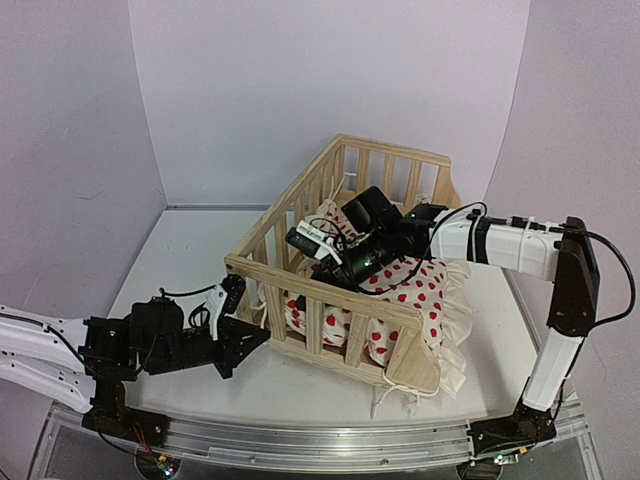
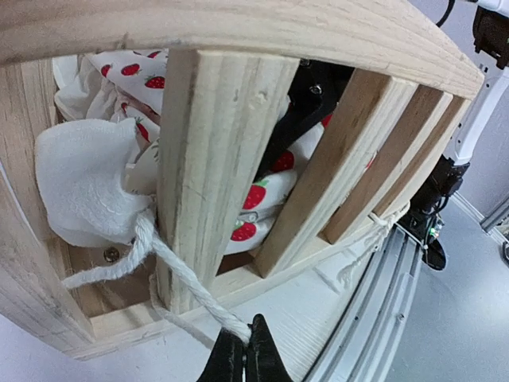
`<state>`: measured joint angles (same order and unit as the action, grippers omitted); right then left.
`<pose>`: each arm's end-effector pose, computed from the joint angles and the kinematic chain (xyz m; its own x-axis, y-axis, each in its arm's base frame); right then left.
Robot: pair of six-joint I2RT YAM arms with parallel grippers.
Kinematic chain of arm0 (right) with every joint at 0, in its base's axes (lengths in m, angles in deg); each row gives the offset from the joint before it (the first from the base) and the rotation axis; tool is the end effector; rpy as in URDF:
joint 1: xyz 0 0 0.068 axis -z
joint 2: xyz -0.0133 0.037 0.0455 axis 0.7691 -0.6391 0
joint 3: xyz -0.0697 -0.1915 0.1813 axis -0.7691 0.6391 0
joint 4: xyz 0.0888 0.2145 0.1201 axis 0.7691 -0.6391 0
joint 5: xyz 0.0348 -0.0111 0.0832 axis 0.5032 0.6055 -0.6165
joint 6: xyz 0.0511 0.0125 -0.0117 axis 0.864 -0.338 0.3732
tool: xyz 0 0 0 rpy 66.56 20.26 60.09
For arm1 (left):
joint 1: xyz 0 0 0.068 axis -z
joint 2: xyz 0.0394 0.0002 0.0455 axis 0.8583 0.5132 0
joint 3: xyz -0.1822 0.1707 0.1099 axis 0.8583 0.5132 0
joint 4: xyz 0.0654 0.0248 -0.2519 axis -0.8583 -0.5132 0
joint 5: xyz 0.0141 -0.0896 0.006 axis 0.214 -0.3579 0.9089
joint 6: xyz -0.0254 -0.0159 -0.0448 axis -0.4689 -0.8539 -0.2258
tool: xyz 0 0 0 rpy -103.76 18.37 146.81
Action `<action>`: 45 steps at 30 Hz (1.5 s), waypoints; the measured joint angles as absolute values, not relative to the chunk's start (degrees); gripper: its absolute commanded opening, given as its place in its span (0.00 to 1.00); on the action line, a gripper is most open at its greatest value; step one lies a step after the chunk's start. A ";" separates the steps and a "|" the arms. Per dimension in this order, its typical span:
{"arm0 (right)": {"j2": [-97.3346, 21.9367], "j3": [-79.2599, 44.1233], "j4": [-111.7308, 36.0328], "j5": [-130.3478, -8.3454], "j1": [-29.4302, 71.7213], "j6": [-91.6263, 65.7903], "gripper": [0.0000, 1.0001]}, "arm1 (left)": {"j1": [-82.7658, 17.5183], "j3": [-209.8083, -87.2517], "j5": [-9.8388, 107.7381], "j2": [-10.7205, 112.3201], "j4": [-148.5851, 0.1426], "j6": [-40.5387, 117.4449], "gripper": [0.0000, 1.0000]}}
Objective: Set up the pet bed
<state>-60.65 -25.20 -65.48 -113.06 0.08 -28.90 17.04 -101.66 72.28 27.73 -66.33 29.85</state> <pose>0.2330 0.3230 0.2662 -0.3482 -0.5733 -0.7417 -0.8745 -0.0863 0.4772 0.0588 -0.1996 0.2328 -0.3688 0.1042 -0.9237 0.8001 0.5414 -0.2584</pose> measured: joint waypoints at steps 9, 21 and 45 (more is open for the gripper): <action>-60.65 -25.20 -65.26 -107.94 -0.29 -23.15 0.03 | 16.71 -113.03 71.47 20.06 -90.46 24.60 0.00; -60.65 -25.20 -64.76 -104.64 -0.53 -17.99 0.10 | 16.62 -120.63 72.19 22.35 -102.35 24.21 0.00; -56.23 -25.46 -72.87 -90.87 -0.62 -11.81 0.57 | 16.16 -130.42 72.17 23.91 -114.76 19.82 0.47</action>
